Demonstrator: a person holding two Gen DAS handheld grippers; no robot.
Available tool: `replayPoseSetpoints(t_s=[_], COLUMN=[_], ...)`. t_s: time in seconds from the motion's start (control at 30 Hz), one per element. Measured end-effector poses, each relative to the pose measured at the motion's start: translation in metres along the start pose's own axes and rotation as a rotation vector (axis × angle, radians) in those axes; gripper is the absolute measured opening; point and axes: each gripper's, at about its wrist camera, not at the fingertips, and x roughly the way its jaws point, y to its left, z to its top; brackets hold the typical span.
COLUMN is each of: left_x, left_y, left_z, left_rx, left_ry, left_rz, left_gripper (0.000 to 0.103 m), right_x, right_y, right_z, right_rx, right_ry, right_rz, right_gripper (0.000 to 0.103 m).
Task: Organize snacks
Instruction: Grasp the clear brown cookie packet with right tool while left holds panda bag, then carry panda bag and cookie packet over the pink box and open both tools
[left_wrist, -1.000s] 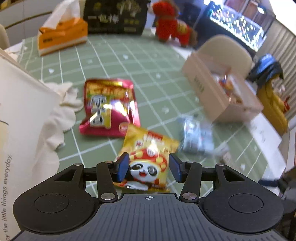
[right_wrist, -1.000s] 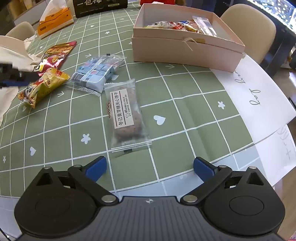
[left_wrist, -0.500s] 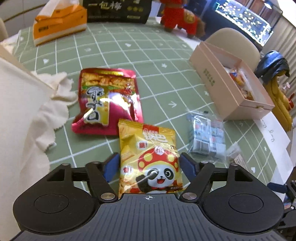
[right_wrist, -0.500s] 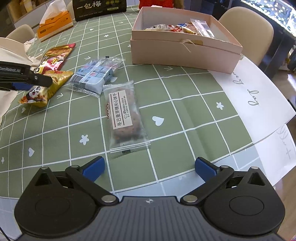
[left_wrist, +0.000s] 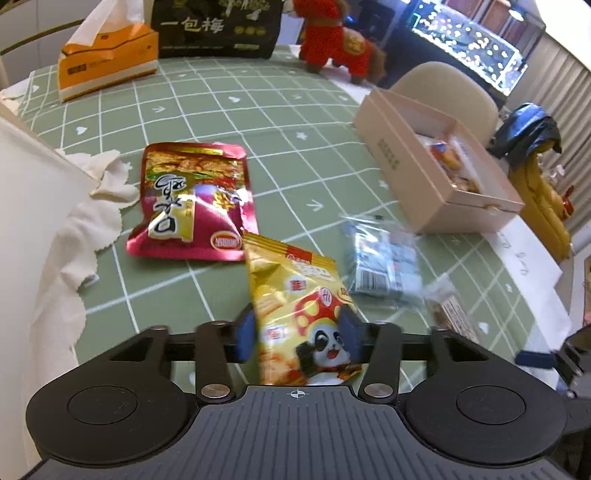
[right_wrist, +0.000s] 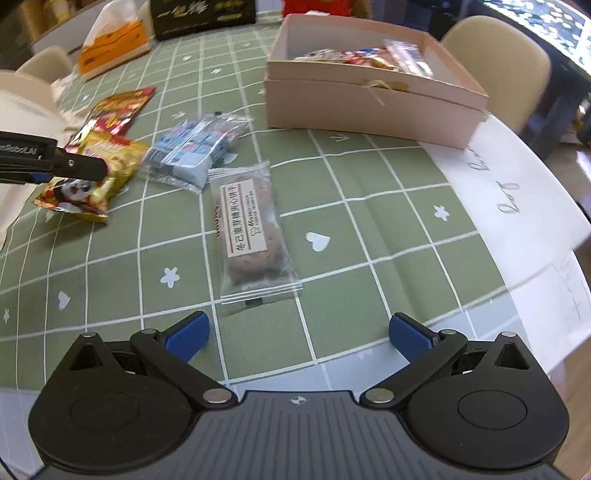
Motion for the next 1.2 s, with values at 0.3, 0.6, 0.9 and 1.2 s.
replayPoseSetpoints(t_s=[0.3,0.6,0.9,1.2], left_x=[-0.027,-0.007,0.027,0.03], left_y=[-0.002,-0.012,-0.043,-0.056], left_z=[-0.023,-0.021,-0.007,-0.008], left_rx=[-0.044,-0.05,-0.013,-0.097], left_ry=[-0.025,0.007,0.037,0.058], left_rz=[-0.044,-0.051,-0.066,-0.075], left_gripper=[0.033,0.041,0.061,0.045], right_x=[-0.004,0.02,0.013,0.011], right_y=[0.021,0.042,0.037,-0.004], right_z=[0.046,0.049,0.04,0.051], right_rx=[-0.074,-0.081,-0.116,-0.16], right_ry=[-0.079,-0.063,-0.058,-0.039], right_rz=[0.024,0.04,0.053,0.093], right_gripper=[0.095,0.072,0.071,0.037])
